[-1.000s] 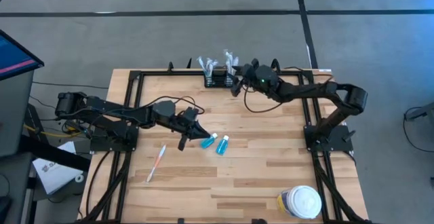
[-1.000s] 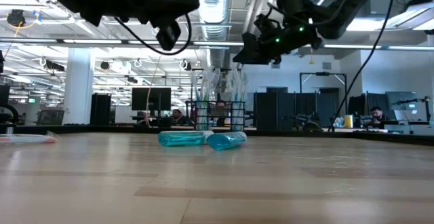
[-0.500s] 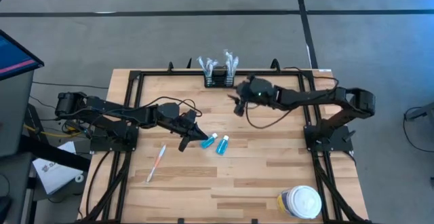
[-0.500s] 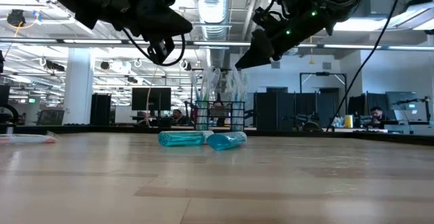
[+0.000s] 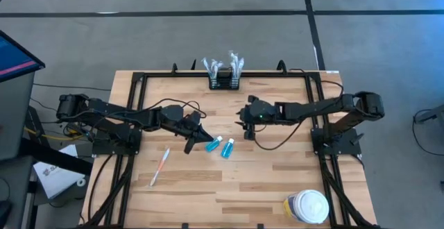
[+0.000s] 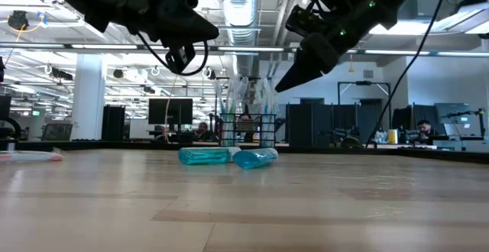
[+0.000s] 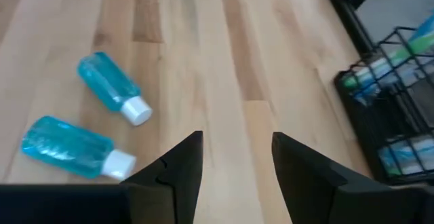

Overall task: Pick & Place toothbrushing station
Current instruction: Put the left blue mouthwash into the black wire organizer

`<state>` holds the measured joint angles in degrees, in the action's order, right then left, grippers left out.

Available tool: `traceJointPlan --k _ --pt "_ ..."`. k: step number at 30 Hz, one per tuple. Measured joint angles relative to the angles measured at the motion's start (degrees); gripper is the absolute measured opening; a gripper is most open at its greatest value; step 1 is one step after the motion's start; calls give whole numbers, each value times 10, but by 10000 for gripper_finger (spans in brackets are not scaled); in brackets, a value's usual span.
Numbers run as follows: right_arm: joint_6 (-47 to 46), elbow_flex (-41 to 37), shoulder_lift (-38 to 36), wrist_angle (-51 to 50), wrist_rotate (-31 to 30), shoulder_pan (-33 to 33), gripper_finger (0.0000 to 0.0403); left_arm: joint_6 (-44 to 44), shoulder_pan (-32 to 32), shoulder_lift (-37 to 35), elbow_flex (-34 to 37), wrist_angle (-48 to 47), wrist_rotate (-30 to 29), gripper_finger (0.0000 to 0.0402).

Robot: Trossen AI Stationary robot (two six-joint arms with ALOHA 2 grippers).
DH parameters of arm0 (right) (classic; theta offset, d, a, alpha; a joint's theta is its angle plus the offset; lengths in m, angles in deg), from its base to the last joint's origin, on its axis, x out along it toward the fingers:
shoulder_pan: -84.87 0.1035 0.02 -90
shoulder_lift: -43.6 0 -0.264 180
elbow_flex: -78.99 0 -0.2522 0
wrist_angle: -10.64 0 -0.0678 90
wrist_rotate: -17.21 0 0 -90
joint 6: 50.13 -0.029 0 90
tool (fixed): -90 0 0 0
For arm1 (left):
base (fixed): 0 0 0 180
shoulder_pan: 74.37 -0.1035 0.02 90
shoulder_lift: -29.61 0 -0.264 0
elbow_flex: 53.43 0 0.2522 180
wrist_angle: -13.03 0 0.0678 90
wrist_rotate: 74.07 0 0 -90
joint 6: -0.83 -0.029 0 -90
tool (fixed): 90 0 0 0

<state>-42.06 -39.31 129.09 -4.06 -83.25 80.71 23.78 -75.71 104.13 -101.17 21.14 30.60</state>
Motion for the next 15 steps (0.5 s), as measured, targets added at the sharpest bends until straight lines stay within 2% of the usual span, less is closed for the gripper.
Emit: traceJointPlan --k 4,9,15 --pt "-5 0 0 -1 0 14 160 31 8 0 0 -12 -7 17" --pt "-6 0 0 -2 0 15 153 50 43 0 0 -53 -77 57" --pt "-6 0 0 -1 -1 15 147 57 77 23 -2 -52 -132 106"
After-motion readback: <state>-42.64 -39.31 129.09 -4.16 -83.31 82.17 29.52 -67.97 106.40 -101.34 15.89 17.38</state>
